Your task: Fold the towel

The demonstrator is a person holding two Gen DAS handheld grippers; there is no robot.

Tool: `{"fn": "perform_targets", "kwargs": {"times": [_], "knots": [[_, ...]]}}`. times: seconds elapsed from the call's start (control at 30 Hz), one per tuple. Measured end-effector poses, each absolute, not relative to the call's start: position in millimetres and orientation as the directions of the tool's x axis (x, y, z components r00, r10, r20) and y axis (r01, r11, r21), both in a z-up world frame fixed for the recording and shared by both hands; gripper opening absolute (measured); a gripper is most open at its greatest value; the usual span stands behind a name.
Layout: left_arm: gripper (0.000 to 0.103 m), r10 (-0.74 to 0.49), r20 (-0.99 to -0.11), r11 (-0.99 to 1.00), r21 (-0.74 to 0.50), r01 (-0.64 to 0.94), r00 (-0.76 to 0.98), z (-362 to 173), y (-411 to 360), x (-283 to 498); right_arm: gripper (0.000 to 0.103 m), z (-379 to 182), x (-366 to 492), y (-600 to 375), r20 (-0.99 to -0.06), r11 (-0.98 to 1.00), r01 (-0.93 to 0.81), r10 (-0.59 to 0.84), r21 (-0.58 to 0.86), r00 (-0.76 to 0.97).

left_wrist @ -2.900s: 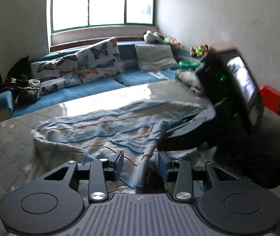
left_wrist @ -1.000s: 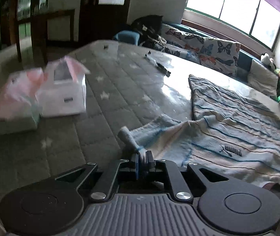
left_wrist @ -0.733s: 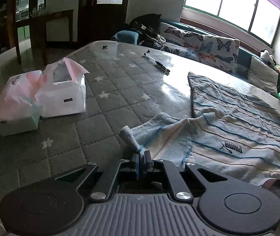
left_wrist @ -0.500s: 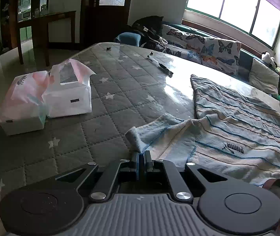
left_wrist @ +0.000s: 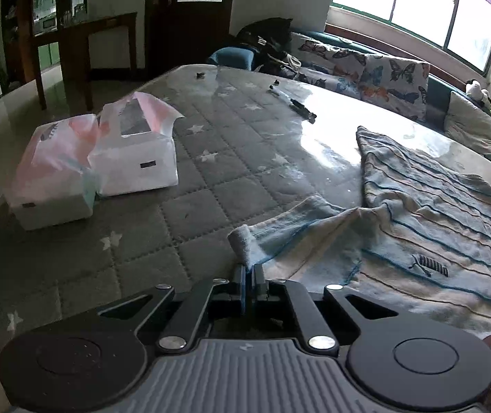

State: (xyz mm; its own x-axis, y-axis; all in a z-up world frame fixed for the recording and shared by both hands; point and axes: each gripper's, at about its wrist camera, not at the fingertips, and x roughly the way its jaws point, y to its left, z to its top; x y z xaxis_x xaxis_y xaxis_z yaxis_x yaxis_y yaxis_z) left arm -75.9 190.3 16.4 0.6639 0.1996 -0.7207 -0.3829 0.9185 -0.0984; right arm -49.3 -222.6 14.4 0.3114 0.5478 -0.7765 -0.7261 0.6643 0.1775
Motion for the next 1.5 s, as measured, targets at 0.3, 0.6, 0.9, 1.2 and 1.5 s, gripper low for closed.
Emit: {"fn": "perform_targets", "kwargs": {"times": [0.3, 0.6, 0.9, 1.2, 1.5], "knots": [[0.028, 0.183, -0.649, 0.944, -0.092, -0.315, 0.738, 44, 170, -53, 0.026, 50, 40, -276, -0.705, 0.836, -0.529, 0.462, 0.143, 0.539], [0.031, -0.015, -0.696, 0.986, -0.129, -0.104, 0.718, 21, 93, 14, 0.054, 21, 168, -302, -0.693, 0.928, -0.34, 0.345, 0.151, 0.633], [0.037, -0.095, -0.732, 0.992, -0.122, 0.007, 0.674, -4, 50, 47, 0.064, -23, 245, -297, -0.722, 0.942, -0.285, 0.323, 0.18, 0.611], [0.038, -0.106, -0.727, 0.992, -0.121, 0.026, 0.679, -5, 48, 47, 0.014, -8, 201, -244, -0.664, 0.889, -0.454, 0.308, -0.054, 0.682], [0.04, -0.113, -0.719, 0.991, -0.128, 0.029, 0.685, -6, 49, 45, 0.026, 3, 137, -192, -0.685, 0.736, -0.676, 0.486, -0.013, 0.543]]}}
